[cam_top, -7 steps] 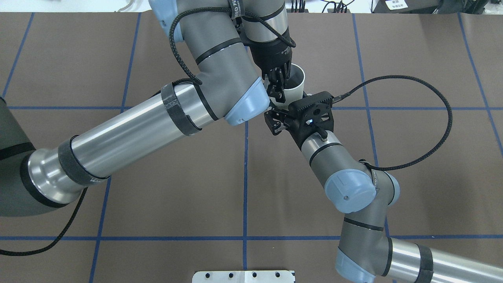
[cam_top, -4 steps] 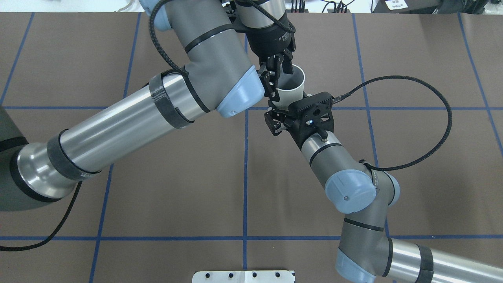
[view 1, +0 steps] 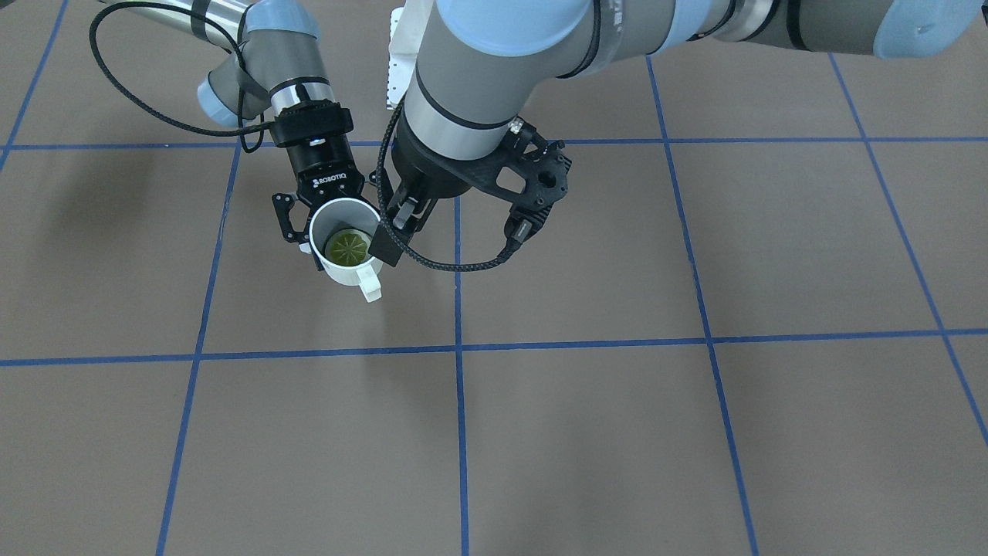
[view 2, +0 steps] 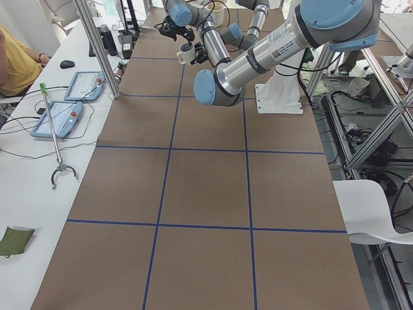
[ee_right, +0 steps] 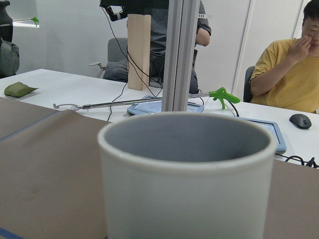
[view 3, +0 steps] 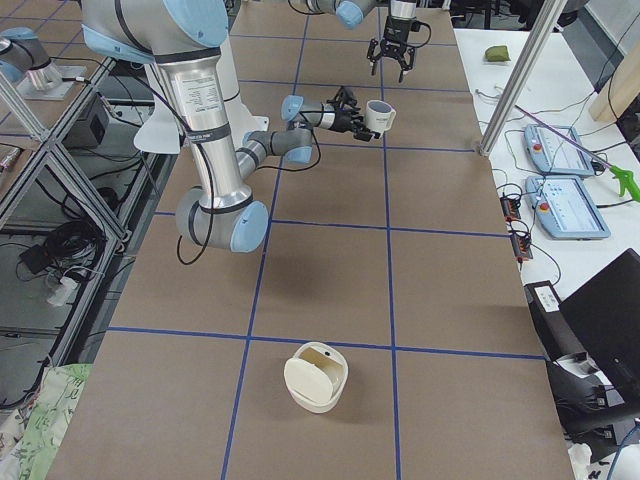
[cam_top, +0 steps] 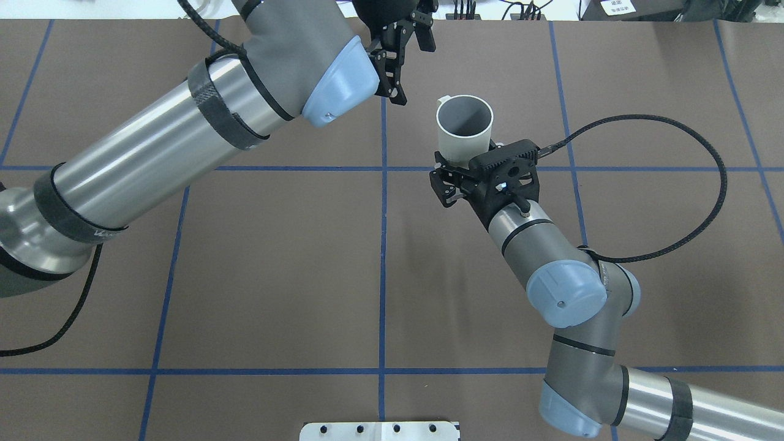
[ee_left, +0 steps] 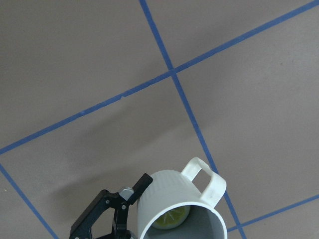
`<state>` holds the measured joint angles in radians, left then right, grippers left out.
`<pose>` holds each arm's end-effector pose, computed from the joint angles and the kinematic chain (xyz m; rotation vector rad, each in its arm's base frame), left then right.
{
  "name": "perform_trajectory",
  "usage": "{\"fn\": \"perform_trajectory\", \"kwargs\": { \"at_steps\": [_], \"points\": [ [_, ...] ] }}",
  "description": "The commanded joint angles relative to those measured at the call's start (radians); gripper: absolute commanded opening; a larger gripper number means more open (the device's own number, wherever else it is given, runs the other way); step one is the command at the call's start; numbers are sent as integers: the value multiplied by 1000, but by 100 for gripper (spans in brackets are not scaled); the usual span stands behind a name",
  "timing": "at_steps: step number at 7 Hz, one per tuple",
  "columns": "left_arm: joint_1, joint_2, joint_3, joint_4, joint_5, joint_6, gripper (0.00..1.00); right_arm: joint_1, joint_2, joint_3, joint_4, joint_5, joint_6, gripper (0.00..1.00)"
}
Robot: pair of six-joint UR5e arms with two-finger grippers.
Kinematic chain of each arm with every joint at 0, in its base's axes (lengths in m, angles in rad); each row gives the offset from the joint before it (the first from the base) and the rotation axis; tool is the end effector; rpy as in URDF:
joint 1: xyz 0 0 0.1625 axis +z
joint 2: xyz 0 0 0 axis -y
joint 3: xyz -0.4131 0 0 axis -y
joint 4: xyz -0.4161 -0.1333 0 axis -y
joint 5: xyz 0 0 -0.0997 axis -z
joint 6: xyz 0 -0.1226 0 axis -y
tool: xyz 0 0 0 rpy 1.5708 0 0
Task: Left arm hands cup to right arm to dump lemon
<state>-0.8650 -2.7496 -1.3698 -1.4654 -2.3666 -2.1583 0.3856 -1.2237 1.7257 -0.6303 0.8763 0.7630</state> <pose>0.4479 -0.5960 -0.0459 -0.6464 0.9551 -0.9510 -0.4869 -0.4262 0.2639 1.2302 -0.8124 0.1576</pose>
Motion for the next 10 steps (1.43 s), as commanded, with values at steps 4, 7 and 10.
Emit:
{"fn": "perform_trajectory", "kwargs": {
  "at_steps": [4, 7, 10],
  "points": [
    [-23, 31, 12, -1, 13, 93, 100, 162, -437, -3, 361, 12, 50, 29],
    [-14, 65, 14, -9, 32, 124, 100, 188, -657, -59, 582, 18, 103, 20],
    [-9, 64, 23, -9, 49, 124, 100, 214, -662, -303, 938, 10, 182, 16]
  ]
}}
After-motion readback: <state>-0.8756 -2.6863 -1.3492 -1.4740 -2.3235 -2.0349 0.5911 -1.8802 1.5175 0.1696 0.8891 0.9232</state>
